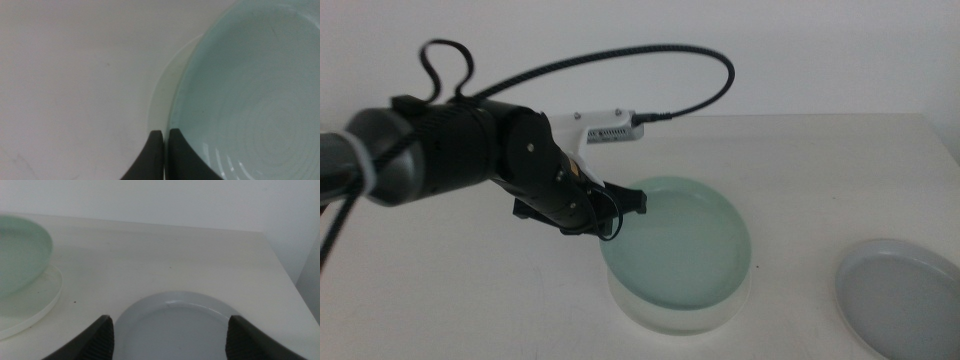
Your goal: Stack the three bowls on top of each other.
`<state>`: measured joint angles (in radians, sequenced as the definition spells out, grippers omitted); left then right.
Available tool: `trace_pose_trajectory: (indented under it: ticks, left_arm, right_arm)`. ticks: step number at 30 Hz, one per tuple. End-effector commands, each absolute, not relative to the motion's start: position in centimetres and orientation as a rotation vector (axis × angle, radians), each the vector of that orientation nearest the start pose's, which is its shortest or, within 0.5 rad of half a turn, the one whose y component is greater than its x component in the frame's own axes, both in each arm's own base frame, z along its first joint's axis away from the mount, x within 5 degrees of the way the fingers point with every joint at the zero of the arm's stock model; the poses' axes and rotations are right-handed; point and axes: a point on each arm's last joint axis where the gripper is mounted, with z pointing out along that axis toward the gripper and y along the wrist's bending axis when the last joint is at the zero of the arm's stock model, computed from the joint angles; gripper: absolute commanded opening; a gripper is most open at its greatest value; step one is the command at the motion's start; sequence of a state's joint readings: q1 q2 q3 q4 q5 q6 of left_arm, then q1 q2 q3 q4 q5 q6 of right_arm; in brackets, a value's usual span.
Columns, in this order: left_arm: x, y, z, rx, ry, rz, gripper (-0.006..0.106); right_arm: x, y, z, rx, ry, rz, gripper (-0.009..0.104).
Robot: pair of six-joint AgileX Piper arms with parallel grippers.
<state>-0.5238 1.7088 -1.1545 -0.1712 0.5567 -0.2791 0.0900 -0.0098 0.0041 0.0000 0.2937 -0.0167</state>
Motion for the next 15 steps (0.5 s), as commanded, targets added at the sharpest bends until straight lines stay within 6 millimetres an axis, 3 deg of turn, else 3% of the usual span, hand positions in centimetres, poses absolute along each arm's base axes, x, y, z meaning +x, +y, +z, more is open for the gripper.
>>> trace_pose_trajectory:
  ticks: [1, 10, 15]
  left_arm:
    - [31.1, -19.2, 24.2, 0.127, 2.557, -0.514, 0.000]
    - [32.0, -19.7, 21.9, 0.109, 2.583, -0.503, 0.000]
    - [32.1, -19.7, 21.6, 0.106, 2.592, -0.502, 0.007]
  right_arm:
    - [5.2, 0.4, 20.4, -0.097, 1.637, 0.033, 0.057]
    - [5.2, 0.4, 20.4, -0.097, 1.637, 0.033, 0.057]
    - [5.2, 0.4, 20.4, -0.097, 1.637, 0.033, 0.057]
